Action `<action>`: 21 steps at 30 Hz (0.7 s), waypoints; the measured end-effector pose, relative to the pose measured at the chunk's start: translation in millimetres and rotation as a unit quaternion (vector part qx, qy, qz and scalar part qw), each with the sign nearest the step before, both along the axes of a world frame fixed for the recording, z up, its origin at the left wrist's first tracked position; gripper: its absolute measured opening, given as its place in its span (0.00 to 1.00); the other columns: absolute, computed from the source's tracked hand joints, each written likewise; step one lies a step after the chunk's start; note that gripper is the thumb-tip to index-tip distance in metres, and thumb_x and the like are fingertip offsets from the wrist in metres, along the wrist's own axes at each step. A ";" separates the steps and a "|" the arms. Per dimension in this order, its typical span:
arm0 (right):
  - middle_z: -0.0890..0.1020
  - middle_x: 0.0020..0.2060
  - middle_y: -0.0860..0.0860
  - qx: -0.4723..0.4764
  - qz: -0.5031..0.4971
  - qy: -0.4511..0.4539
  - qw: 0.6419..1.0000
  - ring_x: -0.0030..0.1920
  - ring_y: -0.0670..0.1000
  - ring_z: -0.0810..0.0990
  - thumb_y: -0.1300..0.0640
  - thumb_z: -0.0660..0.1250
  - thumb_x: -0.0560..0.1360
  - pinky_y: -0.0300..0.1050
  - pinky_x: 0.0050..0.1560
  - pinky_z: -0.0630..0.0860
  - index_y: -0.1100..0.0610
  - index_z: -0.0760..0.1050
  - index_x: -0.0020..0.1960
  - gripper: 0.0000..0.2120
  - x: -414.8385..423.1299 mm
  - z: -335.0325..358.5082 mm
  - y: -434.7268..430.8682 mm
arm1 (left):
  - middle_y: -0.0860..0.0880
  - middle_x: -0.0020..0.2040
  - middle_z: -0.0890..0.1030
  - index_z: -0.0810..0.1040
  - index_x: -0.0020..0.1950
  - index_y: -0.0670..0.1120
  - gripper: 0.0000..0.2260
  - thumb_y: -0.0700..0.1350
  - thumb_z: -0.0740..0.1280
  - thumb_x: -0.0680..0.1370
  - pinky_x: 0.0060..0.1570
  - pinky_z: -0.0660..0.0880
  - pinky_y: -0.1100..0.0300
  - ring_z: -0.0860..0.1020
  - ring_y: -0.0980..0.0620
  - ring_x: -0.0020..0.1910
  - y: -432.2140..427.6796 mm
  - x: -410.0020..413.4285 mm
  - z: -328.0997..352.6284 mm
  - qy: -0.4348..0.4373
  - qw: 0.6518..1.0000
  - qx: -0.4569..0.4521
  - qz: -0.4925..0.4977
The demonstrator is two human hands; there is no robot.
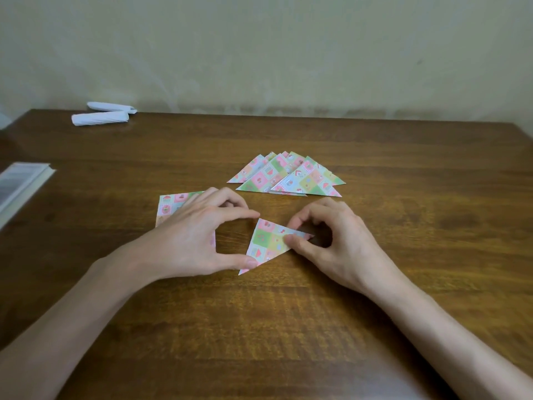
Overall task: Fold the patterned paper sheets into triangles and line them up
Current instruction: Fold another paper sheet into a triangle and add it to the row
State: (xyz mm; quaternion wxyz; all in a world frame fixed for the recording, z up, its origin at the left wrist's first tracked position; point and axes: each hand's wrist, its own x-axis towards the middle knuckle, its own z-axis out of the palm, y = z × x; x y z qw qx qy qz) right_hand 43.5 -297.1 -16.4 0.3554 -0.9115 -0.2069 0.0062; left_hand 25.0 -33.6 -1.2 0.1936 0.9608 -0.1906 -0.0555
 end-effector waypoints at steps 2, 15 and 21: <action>0.83 0.43 0.41 0.056 -0.001 0.036 0.998 0.49 0.44 0.79 0.51 0.77 0.75 0.38 0.51 0.73 0.45 0.82 0.45 0.04 1.2 2.3 -1.4 | 0.71 0.63 0.66 0.73 0.69 0.69 0.29 0.71 0.71 0.69 0.68 0.65 0.57 0.64 0.64 0.70 0.6 0.8 0.1 -0.001 1.000 -0.008 -0.004; 0.83 0.37 0.48 0.171 0.029 0.164 0.971 0.35 0.45 0.76 0.62 0.79 0.73 0.37 0.42 0.76 0.52 0.84 0.56 0.14 11.1 12.9 -9.1 | 0.70 0.66 0.68 0.70 0.71 0.68 0.27 0.63 0.73 0.73 0.68 0.72 0.49 0.68 0.65 0.68 2.9 4.5 -5.3 0.014 0.997 -0.068 0.025; 0.82 0.33 0.43 0.107 0.033 0.149 0.982 0.35 0.42 0.76 0.59 0.77 0.75 0.35 0.40 0.75 0.51 0.86 0.44 0.03 15.0 17.6 -14.8 | 0.68 0.65 0.70 0.72 0.69 0.67 0.26 0.62 0.74 0.73 0.69 0.72 0.50 0.70 0.65 0.67 2.2 4.8 -5.6 0.003 0.996 -0.086 0.029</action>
